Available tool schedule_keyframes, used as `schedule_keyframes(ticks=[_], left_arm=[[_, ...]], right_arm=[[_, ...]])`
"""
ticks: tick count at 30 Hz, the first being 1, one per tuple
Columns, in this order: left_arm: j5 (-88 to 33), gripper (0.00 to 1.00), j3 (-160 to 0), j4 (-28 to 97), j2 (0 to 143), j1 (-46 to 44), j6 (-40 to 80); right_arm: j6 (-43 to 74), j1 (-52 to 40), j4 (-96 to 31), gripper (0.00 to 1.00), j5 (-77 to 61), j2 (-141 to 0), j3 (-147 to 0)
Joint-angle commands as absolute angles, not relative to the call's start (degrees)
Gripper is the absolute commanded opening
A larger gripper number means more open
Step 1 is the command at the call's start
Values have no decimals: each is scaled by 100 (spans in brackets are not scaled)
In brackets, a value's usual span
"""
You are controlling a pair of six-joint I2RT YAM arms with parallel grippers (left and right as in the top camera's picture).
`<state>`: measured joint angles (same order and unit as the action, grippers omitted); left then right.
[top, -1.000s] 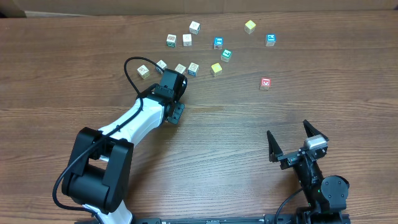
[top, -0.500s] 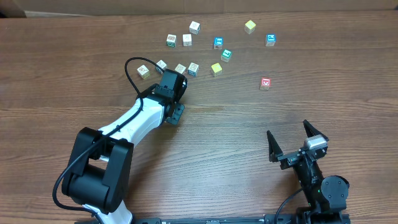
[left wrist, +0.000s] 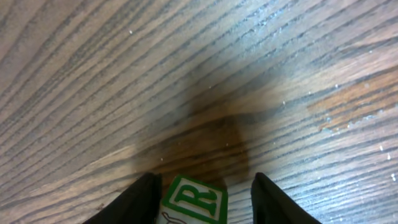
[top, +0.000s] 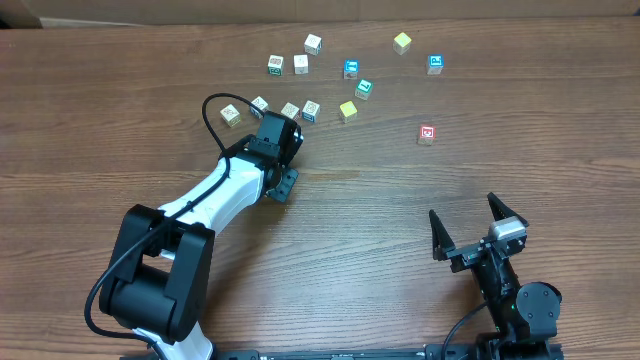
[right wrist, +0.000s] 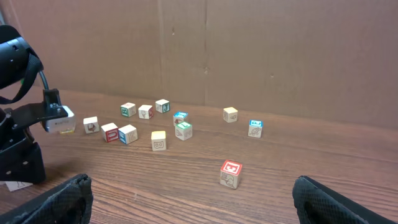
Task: Form a circle
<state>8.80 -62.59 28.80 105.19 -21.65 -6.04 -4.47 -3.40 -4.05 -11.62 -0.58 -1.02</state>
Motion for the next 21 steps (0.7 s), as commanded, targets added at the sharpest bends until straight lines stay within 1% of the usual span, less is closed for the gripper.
schedule_keyframes(ticks=[1, 8, 11, 15, 21], left_arm=[[814, 43, -6206, 2930, 10565, -2134, -650], [941, 41, -6206, 2954, 10565, -2134, -692], [941, 36, -6206, 2932, 10565, -2134, -692], [943, 33, -6206, 2862, 10565, -2134, -692], [943, 31, -6206, 2779, 10565, -2134, -694]], right_arm=[[-454, -329, -375, 100, -1164, -16, -45], [-454, -329, -375, 100, -1164, -16, -45], [-454, -329, -375, 100, -1162, -16, -45], [-454, -329, -375, 100, -1162, -16, -45], [-454, -329, -375, 100, -1162, -16, -45]])
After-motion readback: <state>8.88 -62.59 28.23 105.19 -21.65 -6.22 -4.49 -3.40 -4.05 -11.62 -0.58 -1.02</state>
